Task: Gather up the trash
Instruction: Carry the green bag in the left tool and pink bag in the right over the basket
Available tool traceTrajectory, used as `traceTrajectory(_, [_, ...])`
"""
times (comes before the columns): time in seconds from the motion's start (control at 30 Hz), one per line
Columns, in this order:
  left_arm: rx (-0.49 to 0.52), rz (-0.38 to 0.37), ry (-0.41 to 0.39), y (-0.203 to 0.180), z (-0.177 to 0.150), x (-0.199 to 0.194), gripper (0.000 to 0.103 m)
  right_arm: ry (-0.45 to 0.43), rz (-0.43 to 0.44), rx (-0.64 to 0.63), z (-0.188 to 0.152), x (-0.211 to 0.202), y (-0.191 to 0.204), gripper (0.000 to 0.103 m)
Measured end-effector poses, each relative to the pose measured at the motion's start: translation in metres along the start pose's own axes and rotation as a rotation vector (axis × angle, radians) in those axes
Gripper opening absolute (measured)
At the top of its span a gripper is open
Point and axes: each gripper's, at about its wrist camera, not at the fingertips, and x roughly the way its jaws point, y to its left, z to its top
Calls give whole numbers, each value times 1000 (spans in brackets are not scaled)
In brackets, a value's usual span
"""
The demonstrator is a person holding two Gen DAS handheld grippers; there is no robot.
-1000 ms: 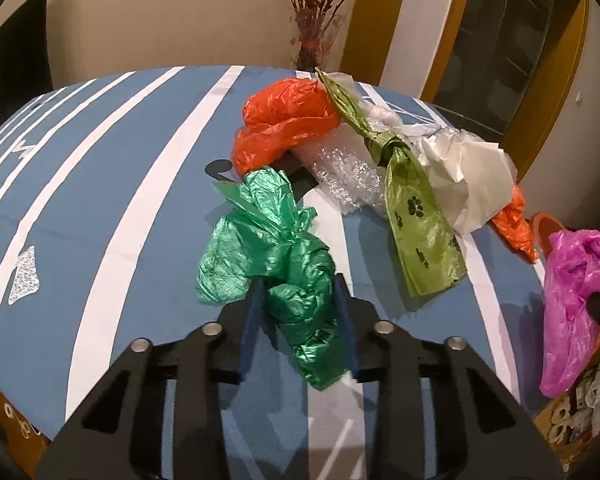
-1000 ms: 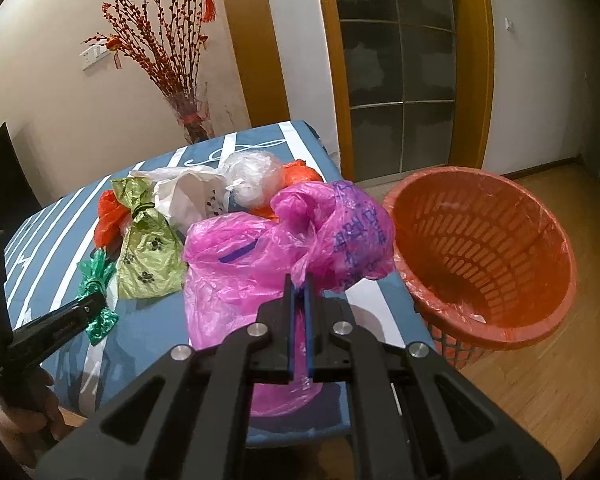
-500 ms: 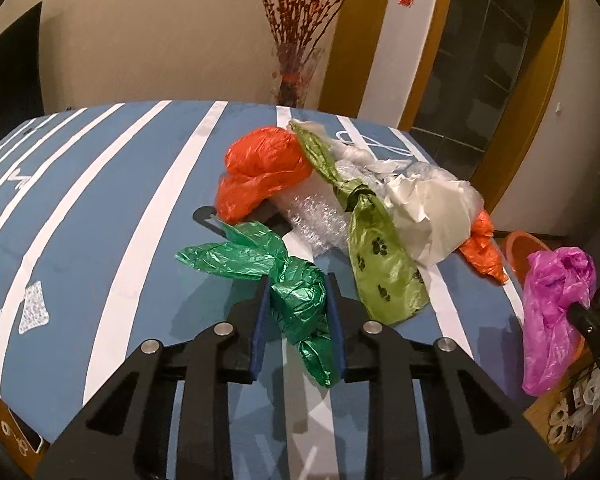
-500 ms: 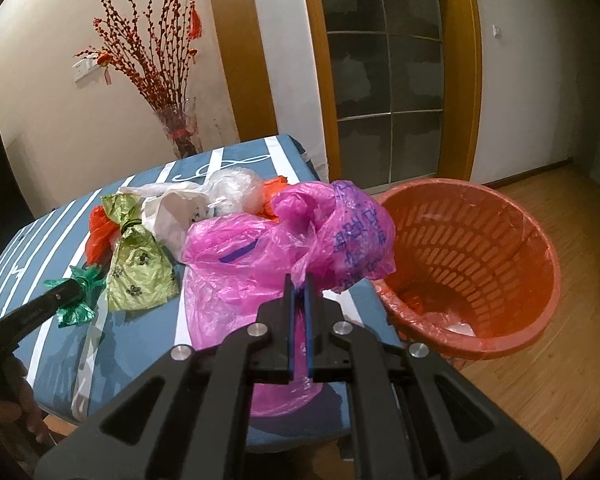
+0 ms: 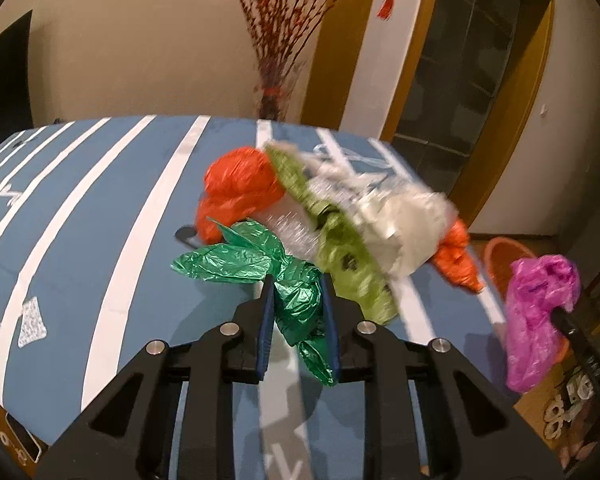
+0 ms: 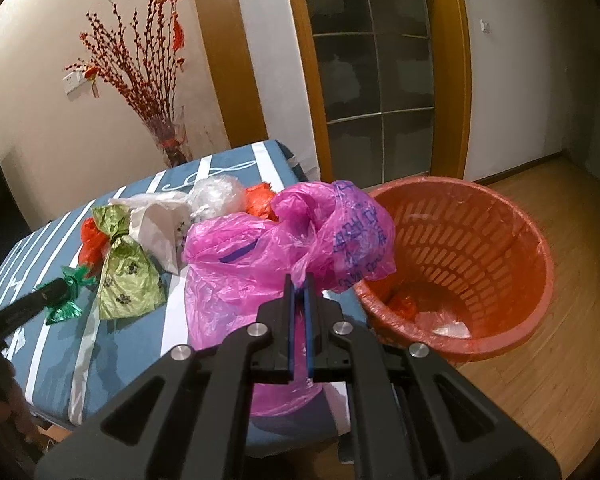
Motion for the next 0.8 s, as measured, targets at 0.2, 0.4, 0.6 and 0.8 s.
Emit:
traceTrajectory(0.2, [31,-76,-48,-29,19,-17,22,-46,-38,15,8,-10,-17,5])
traceTrajectory(0.4, [101,-183,-69,-79,32,-20,22,-78,-89,55,15,-18,-47,5])
traceTrajectory(0.6, [171,-307,-33,-139,32,-2,22,-99,-149,89,20,-22,-82,5])
traceTrajectory(0.8, [242,-398,-5,-196,26,20,22,-109,-205,128,23,-23,-119,5])
